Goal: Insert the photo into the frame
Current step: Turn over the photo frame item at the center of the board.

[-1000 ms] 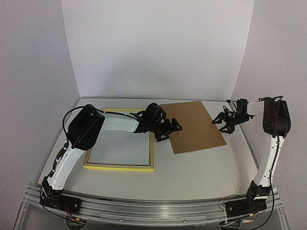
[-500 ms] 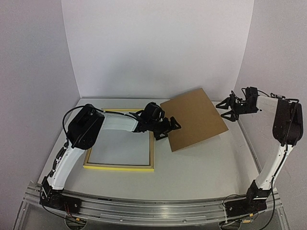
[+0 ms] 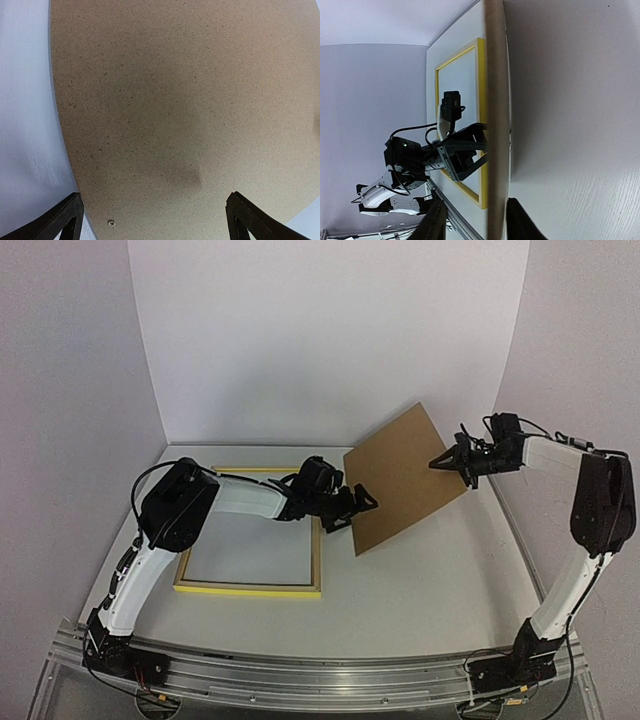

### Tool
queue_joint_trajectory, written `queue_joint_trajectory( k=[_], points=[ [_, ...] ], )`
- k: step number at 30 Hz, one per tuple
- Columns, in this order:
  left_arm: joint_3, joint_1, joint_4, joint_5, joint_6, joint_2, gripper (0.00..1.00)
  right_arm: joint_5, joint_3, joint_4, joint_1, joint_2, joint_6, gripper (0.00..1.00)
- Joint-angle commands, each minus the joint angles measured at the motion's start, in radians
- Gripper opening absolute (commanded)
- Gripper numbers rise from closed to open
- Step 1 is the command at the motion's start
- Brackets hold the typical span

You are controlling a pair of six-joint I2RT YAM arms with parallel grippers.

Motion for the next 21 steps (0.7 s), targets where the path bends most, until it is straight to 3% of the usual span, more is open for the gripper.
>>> queue_joint_trajectory(
  k=[1, 4, 7, 17, 21],
  points=[
    [-0.064, -0.023, -0.096, 0.014, -0.017, 0.018, 0.99, 0.174, 0.006, -0.032, 0.035, -0.1, 0.033, 0.27],
    [-0.079, -0.023, -0.103, -0.002, -0.002, -0.004, 1.0, 0.308, 0.024, -0.122, 0.037, -0.138, -0.006, 0.21],
    [-0.094, -0.024, -0.111, -0.022, 0.02, -0.034, 1.0, 0.417, 0.049, -0.222, 0.036, -0.162, -0.053, 0.01],
    [-0.104, -0.023, -0.176, -0.075, 0.105, -0.144, 1.0, 0.385, 0.106, -0.307, 0.042, -0.224, -0.183, 0.0],
    [-0.115, -0.022, -0.205, -0.11, 0.168, -0.257, 1.0, 0.523, 0.189, -0.359, 0.106, -0.273, -0.258, 0.0]
  ],
)
